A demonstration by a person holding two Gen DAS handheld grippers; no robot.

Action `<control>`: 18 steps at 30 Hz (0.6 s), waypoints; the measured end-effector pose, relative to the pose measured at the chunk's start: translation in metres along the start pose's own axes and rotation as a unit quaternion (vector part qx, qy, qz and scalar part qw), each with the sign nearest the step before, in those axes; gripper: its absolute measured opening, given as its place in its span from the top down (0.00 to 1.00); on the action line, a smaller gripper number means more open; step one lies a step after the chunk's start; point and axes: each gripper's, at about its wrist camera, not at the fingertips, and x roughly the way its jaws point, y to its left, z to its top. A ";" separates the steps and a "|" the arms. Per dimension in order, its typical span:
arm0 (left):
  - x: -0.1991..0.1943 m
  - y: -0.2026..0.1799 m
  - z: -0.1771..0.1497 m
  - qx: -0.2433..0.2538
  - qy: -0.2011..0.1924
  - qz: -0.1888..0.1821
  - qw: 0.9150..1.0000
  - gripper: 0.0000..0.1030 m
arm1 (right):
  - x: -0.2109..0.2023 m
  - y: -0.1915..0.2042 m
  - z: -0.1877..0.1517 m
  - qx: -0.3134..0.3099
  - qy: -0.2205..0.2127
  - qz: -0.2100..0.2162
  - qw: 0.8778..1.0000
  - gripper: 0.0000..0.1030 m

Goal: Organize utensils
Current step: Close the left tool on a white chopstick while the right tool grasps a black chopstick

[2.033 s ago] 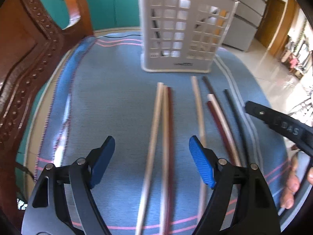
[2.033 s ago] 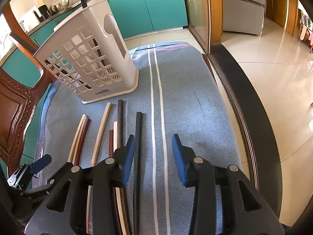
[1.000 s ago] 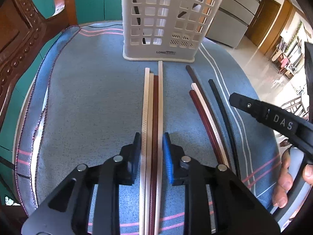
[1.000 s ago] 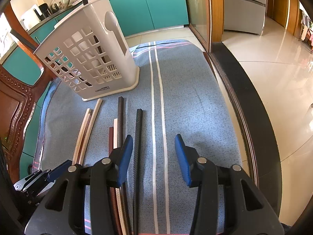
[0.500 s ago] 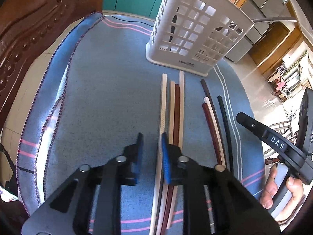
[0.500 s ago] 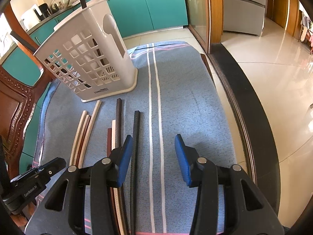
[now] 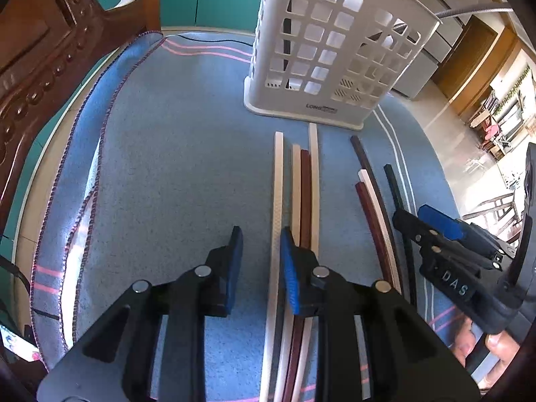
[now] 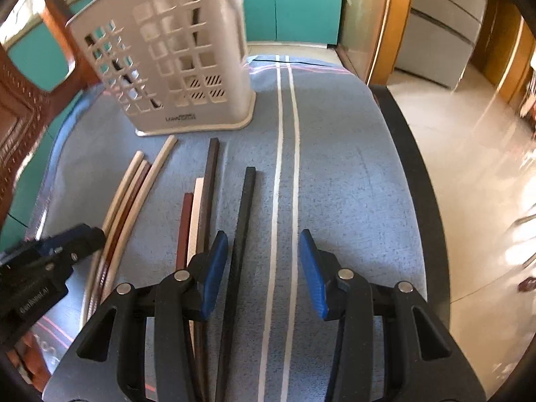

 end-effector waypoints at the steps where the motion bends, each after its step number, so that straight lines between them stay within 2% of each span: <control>1: 0.000 -0.001 0.000 0.003 -0.002 0.003 1.000 0.75 | 0.000 0.002 -0.001 -0.005 -0.001 -0.005 1.000 0.57; 8: 0.007 -0.022 0.000 0.048 -0.014 0.049 0.998 0.74 | 0.000 0.006 -0.005 -0.015 -0.005 -0.014 1.000 0.57; 13: 0.012 -0.042 -0.002 0.102 -0.040 0.123 0.986 0.65 | 0.000 0.010 -0.008 -0.028 -0.015 -0.024 0.999 0.57; 17: 0.015 -0.045 0.004 0.092 -0.038 0.118 0.988 0.66 | 0.001 0.013 -0.008 -0.029 -0.021 -0.028 0.999 0.57; 18: 0.016 -0.042 0.006 0.084 -0.034 0.108 0.990 0.74 | 0.001 0.013 -0.008 -0.027 -0.021 -0.027 0.999 0.57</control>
